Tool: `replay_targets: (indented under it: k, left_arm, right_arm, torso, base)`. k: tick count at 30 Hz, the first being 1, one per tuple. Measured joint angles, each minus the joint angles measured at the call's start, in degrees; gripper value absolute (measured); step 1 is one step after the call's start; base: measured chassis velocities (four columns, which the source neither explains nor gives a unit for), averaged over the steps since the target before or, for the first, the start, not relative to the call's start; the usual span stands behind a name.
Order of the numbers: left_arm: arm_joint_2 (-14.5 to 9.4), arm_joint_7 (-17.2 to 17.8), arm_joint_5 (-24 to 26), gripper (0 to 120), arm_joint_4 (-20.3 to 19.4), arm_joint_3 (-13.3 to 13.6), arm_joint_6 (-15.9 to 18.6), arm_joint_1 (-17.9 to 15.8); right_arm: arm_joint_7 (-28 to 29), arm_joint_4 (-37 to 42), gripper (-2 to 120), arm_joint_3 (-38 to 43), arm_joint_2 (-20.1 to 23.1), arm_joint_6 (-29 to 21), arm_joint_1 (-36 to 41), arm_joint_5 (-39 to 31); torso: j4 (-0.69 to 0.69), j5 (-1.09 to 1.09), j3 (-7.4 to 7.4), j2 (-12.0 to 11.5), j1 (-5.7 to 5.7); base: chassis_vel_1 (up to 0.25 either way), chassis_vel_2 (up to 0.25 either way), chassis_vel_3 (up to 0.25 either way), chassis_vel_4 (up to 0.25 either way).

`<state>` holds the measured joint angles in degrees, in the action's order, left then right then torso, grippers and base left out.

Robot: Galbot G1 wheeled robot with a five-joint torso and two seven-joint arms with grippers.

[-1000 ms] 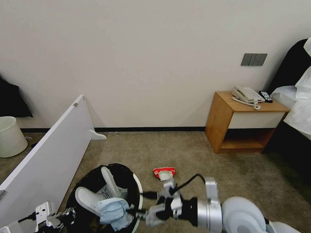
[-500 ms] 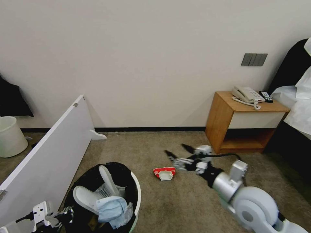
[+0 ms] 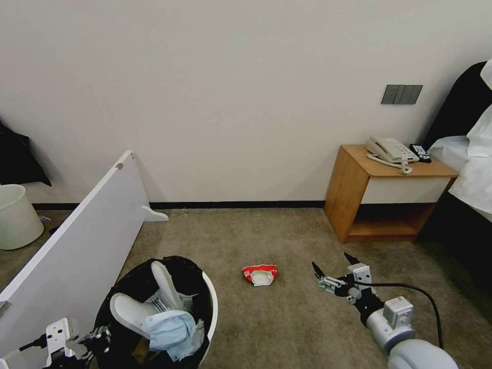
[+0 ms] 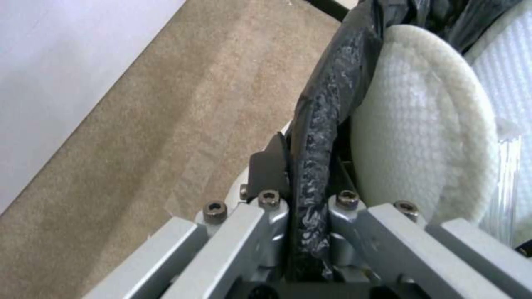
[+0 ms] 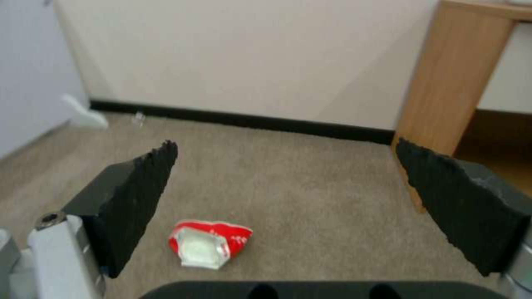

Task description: Pick up the trash bin, then pick up the garbage from the floor and place it into the trash bin.

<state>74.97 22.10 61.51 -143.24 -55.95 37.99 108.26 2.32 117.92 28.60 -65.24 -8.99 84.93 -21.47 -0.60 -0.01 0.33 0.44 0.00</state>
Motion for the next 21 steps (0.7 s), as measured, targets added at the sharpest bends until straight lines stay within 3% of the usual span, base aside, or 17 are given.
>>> replay_targets:
  k: [5,21]
  left_arm:
    - [0.06,-0.08,-0.24,2,0.0,-0.17,-0.03,-0.09]
    - [0.35,-0.57,-1.46,2,0.0,0.14,-0.29,-0.36]
  right_arm:
    - [0.16,-2.74,100,-0.55,-1.08,6.55,3.25,2.05]
    - [0.56,-6.07,100,-1.2,-3.9,10.62,8.63,8.23]
  torso:
    - [-0.01,0.0,0.0,0.0,0.0]
    - [-0.01,0.0,0.01,0.0,0.0]
  base:
    - [0.0,0.0,0.0,0.0]
    - [0.0,0.0,0.0,0.0]
